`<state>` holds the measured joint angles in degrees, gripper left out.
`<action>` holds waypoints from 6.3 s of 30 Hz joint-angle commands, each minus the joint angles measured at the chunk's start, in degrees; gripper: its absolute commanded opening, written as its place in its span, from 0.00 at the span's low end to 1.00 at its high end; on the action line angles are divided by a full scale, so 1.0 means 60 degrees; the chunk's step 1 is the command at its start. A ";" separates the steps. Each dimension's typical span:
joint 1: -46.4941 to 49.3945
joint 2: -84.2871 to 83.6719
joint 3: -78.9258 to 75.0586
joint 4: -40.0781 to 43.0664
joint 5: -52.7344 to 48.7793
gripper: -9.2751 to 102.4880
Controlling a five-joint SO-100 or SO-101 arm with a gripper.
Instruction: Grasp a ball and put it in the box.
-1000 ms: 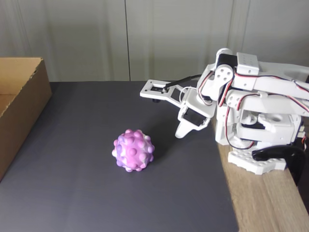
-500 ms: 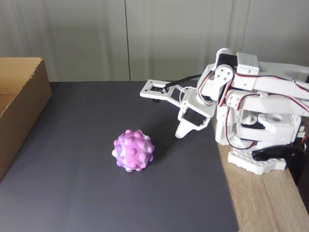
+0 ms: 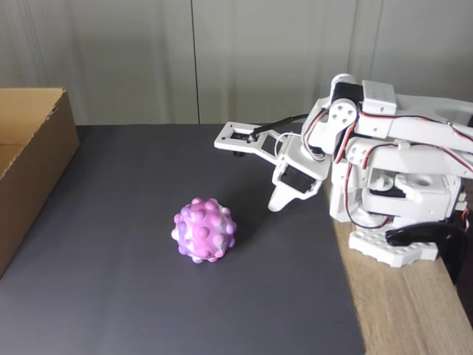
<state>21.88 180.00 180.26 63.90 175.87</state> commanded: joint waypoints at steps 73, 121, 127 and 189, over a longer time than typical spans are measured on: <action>-0.0044 -0.0103 0.0015 0.0132 -0.0044 0.09; -0.2739 -0.1582 -0.4731 -0.0425 0.0791 0.08; -0.3179 -0.3647 -0.5845 -0.1729 0.0762 0.08; -0.3105 -0.8350 -0.4263 -0.6606 0.1421 0.31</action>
<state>3.96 129.99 155.21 25.22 183.96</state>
